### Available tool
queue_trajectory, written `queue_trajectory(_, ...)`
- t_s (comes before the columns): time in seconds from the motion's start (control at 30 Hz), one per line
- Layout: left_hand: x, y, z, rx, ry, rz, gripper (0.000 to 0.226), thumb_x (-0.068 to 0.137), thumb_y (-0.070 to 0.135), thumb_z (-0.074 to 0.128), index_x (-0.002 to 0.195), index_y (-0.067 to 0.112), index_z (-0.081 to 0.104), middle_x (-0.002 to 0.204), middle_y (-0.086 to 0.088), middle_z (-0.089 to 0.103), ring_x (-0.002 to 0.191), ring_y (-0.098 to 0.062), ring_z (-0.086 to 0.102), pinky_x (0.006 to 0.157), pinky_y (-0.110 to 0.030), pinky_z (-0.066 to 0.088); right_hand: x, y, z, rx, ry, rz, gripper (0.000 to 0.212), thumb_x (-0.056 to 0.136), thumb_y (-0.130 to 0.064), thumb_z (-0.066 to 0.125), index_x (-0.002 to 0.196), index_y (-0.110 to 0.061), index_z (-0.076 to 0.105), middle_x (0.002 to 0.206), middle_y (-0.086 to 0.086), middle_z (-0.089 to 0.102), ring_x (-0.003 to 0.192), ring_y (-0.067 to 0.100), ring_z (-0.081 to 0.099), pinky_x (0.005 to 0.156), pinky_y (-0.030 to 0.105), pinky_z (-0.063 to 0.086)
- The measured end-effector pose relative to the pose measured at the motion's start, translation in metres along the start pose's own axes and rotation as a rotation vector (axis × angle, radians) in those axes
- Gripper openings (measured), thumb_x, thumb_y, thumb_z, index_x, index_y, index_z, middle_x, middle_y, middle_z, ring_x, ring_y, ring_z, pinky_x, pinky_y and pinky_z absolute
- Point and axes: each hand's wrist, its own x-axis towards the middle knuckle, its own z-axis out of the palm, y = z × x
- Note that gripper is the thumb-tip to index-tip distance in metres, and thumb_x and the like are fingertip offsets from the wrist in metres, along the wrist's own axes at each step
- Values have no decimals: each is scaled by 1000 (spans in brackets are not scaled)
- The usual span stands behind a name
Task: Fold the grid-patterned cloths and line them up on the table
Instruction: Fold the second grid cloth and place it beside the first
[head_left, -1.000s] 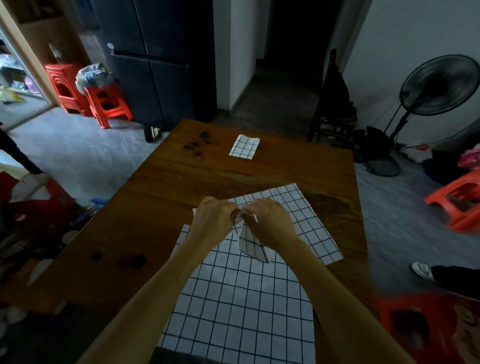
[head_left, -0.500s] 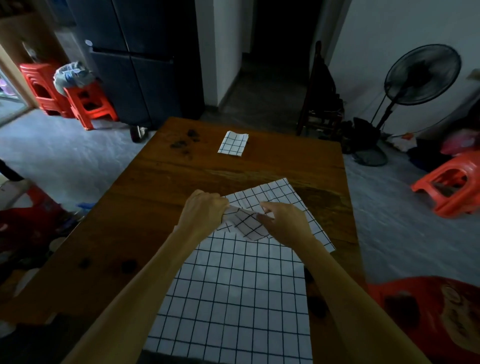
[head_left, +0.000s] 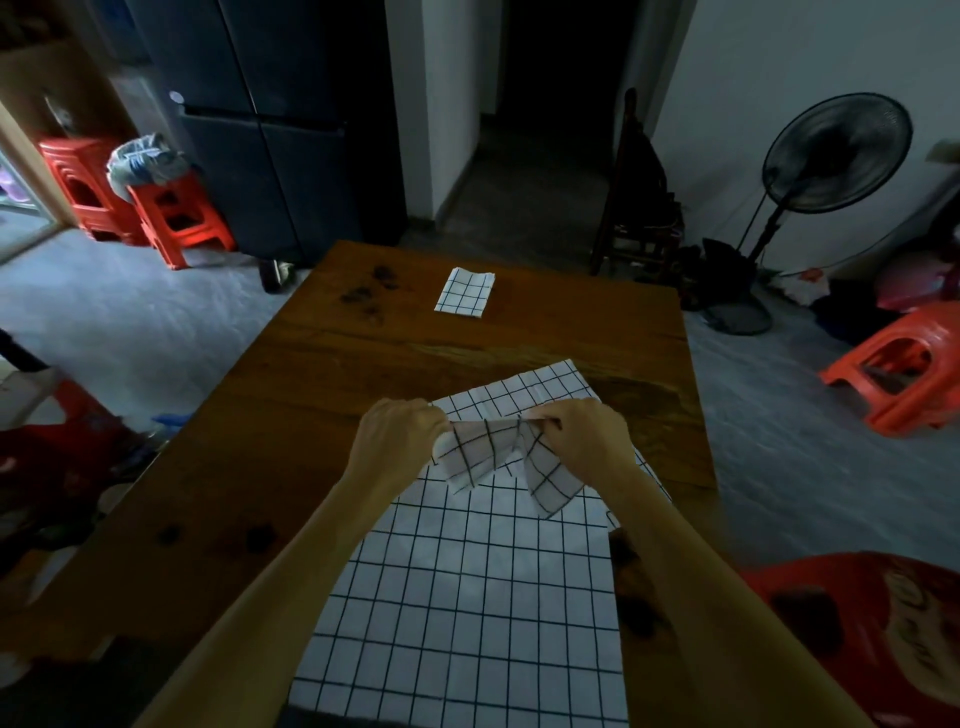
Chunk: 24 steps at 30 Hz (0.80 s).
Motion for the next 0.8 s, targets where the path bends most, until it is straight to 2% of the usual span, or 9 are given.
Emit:
queue_trajectory(0.1, -4, -16, 2, 54, -41, -146, 8, 87, 18, 64, 92, 15, 71, 75, 1, 66, 64, -10, 57, 79, -32, 48, -4, 8, -6, -15, -43, 38, 28, 100, -23, 45, 108, -23, 72, 98, -2, 73, 72, 14, 61, 66, 28, 52)
queue_trajectory(0.17, -3, -16, 5, 35, 40, -193, 11, 88, 18, 63, 97, 14, 69, 85, -2, 67, 74, -16, 60, 88, -36, 44, -4, 10, -4, -33, -59, 57, 31, 100, -25, 43, 100, -20, 73, 90, 1, 72, 68, 16, 61, 65, 30, 54)
queue_trajectory(0.27, 8, 13, 8, -90, 183, -125, 14, 89, 17, 61, 101, 11, 67, 90, -5, 67, 81, -20, 63, 88, -38, 44, -4, 2, 5, -84, -101, 27, 33, 101, -27, 38, 95, -21, 70, 82, 0, 68, 68, 14, 62, 58, 22, 48)
queue_trajectory(0.4, 23, 39, 6, -368, 176, -172, 21, 96, 21, 50, 110, 14, 64, 99, -1, 66, 87, -9, 57, 86, -34, 47, -11, -6, 17, 62, 30, -71, 24, 98, -28, 50, 109, -22, 70, 93, -3, 73, 75, 12, 65, 69, 26, 53)
queue_trajectory(0.47, 20, 38, 0, -437, 71, -143, 30, 96, 34, 48, 116, 16, 61, 103, 2, 64, 91, -6, 55, 83, -29, 47, -15, -1, 18, 197, 6, -65, 22, 96, -28, 54, 104, -20, 72, 90, -4, 73, 73, 11, 63, 67, 26, 51)
queue_trajectory(0.53, 15, 37, -5, -430, -183, -103, 54, 87, 60, 45, 125, 22, 56, 108, 7, 59, 96, -7, 54, 82, -27, 46, -17, 7, 19, 263, -67, -46, 24, 96, -30, 54, 83, -19, 71, 72, -4, 65, 63, 10, 55, 60, 27, 44)
queue_trajectory(0.6, 9, 39, -5, -313, -390, -101, 71, 75, 75, 48, 131, 30, 49, 111, 11, 58, 98, -8, 54, 84, -31, 47, -17, 12, 21, 287, -151, -38, 38, 96, -31, 54, 60, -21, 53, 54, -3, 47, 50, 11, 41, 52, 29, 33)
queue_trajectory(0.7, 3, 45, 9, -219, -546, -133, 71, 70, 73, 58, 130, 36, 47, 114, 10, 61, 96, -11, 56, 84, -33, 48, -19, 13, 30, 312, -279, 0, 46, 93, -33, 57, 52, -21, 40, 49, -1, 37, 46, 14, 34, 50, 30, 27)
queue_trajectory(0.8, -4, 47, 25, -286, -643, -173, 57, 73, 68, 60, 117, 33, 55, 100, 8, 60, 88, -13, 56, 76, -32, 47, -21, 16, 43, 297, -360, 24, 46, 90, -36, 59, 52, -16, 45, 50, 1, 38, 48, 14, 35, 50, 30, 27)
